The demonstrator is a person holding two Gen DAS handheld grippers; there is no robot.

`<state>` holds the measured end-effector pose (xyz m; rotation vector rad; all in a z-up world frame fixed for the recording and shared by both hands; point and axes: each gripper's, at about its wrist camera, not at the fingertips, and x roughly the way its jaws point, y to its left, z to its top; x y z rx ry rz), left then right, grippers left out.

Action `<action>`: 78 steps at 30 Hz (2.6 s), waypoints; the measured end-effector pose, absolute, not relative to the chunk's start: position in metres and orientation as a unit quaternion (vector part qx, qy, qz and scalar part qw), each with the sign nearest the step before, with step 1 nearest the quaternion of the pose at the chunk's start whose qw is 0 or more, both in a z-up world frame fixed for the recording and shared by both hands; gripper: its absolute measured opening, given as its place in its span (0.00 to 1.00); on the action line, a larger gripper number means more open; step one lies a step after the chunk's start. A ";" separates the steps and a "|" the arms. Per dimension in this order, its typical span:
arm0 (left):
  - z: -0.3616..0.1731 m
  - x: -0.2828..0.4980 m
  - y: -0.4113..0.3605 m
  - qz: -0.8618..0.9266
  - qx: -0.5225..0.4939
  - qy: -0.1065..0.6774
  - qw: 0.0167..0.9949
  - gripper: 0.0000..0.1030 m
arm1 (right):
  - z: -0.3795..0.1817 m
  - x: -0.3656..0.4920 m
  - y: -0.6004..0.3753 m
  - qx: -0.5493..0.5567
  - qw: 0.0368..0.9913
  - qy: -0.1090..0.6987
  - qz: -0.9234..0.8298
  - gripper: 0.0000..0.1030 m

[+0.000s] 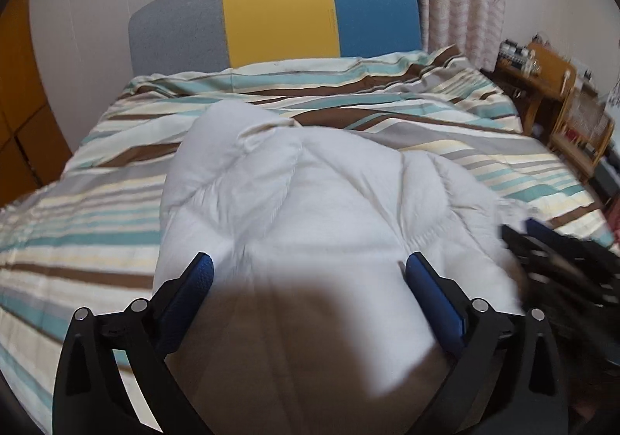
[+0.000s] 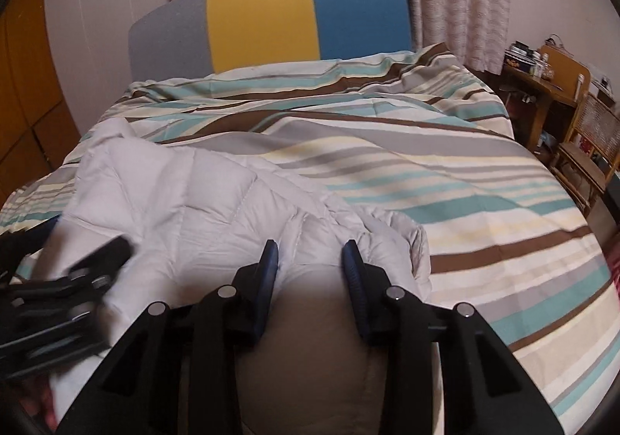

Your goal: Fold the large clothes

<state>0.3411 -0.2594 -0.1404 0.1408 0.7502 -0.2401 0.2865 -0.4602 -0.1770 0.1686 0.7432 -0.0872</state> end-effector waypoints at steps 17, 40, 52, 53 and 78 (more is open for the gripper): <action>-0.149 0.328 -0.258 -0.124 0.077 0.349 0.926 0.97 | -0.188 0.284 -0.463 0.107 0.930 0.347 -0.059 0.34; -0.150 0.298 -0.253 -0.177 0.107 0.339 0.918 0.97 | -0.184 0.230 -0.465 0.125 0.936 0.322 -0.071 0.41; -0.137 0.279 -0.199 -0.172 0.029 0.382 0.907 0.97 | -0.171 0.216 -0.461 0.119 0.930 0.339 -0.074 0.48; -0.136 0.278 -0.195 -0.167 0.025 0.382 0.908 0.97 | -0.168 0.213 -0.461 0.117 0.930 0.341 -0.077 0.54; -0.146 0.302 -0.152 -0.234 -0.046 0.476 0.846 0.97 | -0.188 0.202 -0.516 0.279 0.844 0.458 0.007 0.90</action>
